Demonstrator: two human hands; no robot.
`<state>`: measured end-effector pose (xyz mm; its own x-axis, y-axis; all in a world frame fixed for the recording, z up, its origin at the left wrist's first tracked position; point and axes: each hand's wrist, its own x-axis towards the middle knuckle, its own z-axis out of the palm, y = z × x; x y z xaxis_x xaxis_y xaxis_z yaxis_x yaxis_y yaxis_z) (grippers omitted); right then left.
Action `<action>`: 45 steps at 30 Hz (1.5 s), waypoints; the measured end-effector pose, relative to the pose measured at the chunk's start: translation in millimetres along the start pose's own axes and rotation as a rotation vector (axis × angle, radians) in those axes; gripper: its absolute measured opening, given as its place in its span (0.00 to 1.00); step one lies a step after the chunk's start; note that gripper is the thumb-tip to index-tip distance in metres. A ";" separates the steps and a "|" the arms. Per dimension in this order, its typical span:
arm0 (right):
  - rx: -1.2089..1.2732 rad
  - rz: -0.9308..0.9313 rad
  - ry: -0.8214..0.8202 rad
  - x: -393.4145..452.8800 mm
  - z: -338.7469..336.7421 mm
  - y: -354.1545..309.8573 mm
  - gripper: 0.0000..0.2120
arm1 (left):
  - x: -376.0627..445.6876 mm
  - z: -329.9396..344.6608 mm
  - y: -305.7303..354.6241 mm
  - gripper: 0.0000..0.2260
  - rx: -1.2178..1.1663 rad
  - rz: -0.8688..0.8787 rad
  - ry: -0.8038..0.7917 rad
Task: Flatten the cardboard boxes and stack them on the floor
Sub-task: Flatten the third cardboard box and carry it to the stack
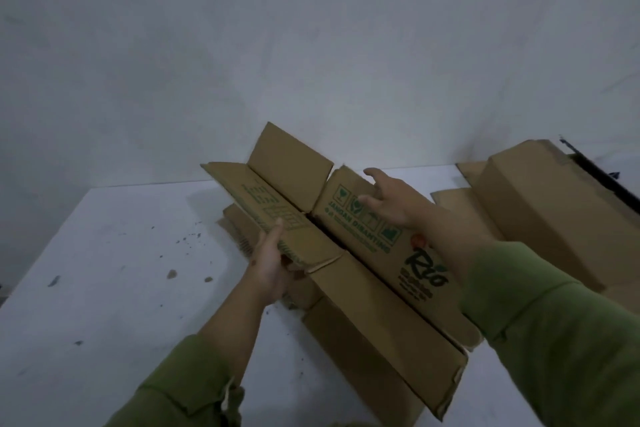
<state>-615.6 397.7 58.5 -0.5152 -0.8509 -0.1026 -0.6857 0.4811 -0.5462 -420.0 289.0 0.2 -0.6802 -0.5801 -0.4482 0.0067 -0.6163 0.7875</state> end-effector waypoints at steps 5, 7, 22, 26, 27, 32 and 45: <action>0.035 0.019 -0.031 -9.0 -5.9 -16.3 0.31 | -1.1 28.5 -11.4 0.40 -0.159 -0.059 -0.192; 0.039 0.051 -0.056 -9.7 -9.4 -21.7 0.34 | -0.4 37.5 -8.9 0.40 -0.200 -0.068 -0.214; -0.497 0.209 0.178 1.5 7.9 -19.7 0.09 | 14.6 102.4 -22.7 0.34 -0.383 -0.102 -0.149; -0.456 0.101 0.228 5.0 5.7 -4.2 0.07 | 19.3 76.9 -24.4 0.33 -0.315 -0.103 -0.074; -0.427 0.071 0.231 7.3 3.9 -2.5 0.09 | 20.9 65.1 -25.3 0.32 -0.281 -0.100 -0.008; -0.246 -0.011 0.242 14.6 -12.5 -5.4 0.14 | 28.3 -15.5 -27.4 0.30 -0.007 -0.078 0.389; 0.684 0.024 0.252 13.3 -22.0 2.2 0.07 | 22.2 -86.8 14.0 0.34 -0.353 0.024 0.263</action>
<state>-635.3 392.1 74.2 -0.6853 -0.7277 0.0283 -0.2401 0.1892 -0.9521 -371.4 221.3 -35.4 -0.4671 -0.6840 -0.5603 0.3007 -0.7188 0.6268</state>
